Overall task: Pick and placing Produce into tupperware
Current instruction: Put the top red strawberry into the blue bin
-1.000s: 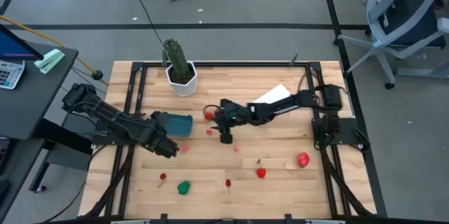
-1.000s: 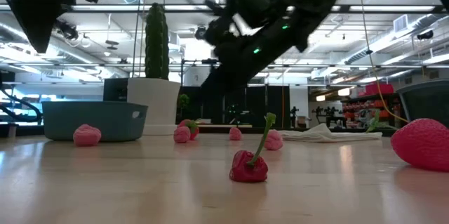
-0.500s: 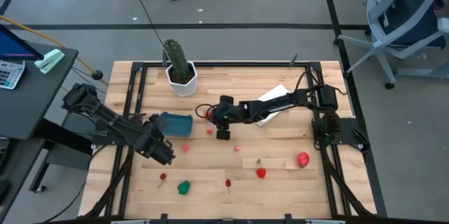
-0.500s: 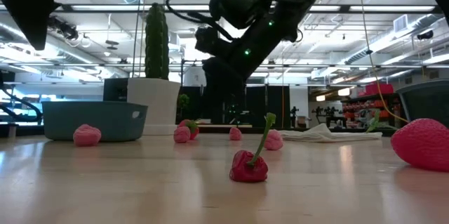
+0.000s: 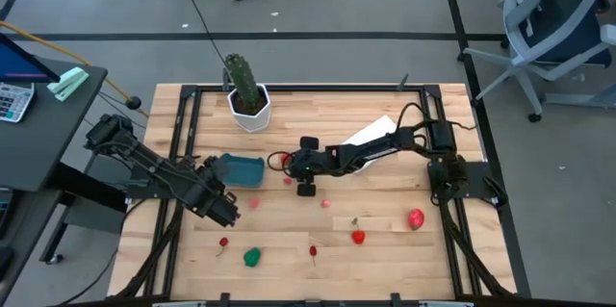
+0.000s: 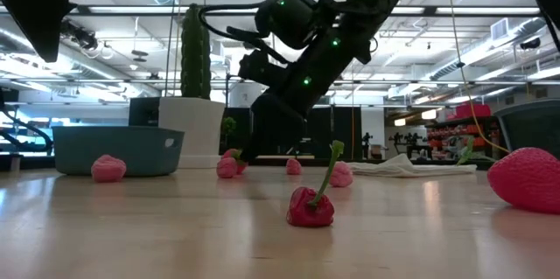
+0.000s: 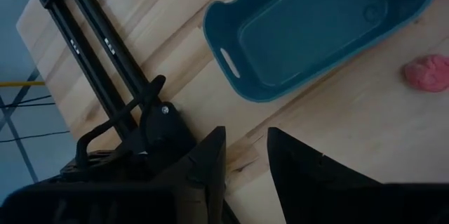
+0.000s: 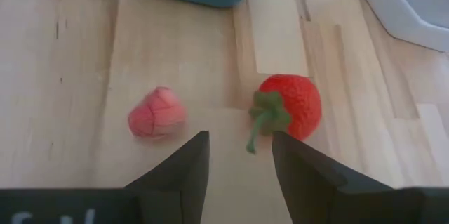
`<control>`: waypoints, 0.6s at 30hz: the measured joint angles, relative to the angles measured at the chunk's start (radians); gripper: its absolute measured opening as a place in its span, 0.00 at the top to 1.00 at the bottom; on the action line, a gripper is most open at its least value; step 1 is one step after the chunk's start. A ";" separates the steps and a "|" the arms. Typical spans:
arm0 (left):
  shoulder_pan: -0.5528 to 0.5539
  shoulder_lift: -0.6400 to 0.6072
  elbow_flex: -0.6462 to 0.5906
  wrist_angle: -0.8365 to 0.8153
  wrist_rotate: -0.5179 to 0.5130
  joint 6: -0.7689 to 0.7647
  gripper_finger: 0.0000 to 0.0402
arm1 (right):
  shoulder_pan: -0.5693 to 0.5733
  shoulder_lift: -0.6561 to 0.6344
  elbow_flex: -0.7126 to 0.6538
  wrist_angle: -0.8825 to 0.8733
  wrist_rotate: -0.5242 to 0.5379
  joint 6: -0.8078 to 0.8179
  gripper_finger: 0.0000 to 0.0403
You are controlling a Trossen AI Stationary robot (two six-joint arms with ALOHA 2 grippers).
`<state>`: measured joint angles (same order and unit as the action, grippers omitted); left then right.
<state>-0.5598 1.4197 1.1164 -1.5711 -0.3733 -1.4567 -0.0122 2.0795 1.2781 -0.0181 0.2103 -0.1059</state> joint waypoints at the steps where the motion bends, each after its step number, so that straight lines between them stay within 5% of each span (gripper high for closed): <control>1: 0.000 0.000 0.000 0.000 0.000 0.000 0.72 | -0.001 0.000 0.000 0.000 -0.001 0.000 0.59; 10: 0.000 0.000 0.000 0.000 0.000 0.000 0.72 | -0.005 -0.002 0.000 -0.001 -0.001 0.024 0.62; 18: 0.000 0.000 0.000 0.000 0.000 0.000 0.72 | -0.005 -0.002 0.000 -0.003 -0.001 0.042 0.85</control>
<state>-0.5598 1.4197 1.1164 -1.5711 -0.3733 -1.4563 -0.0176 2.0777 1.2781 -0.0208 0.2092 -0.0634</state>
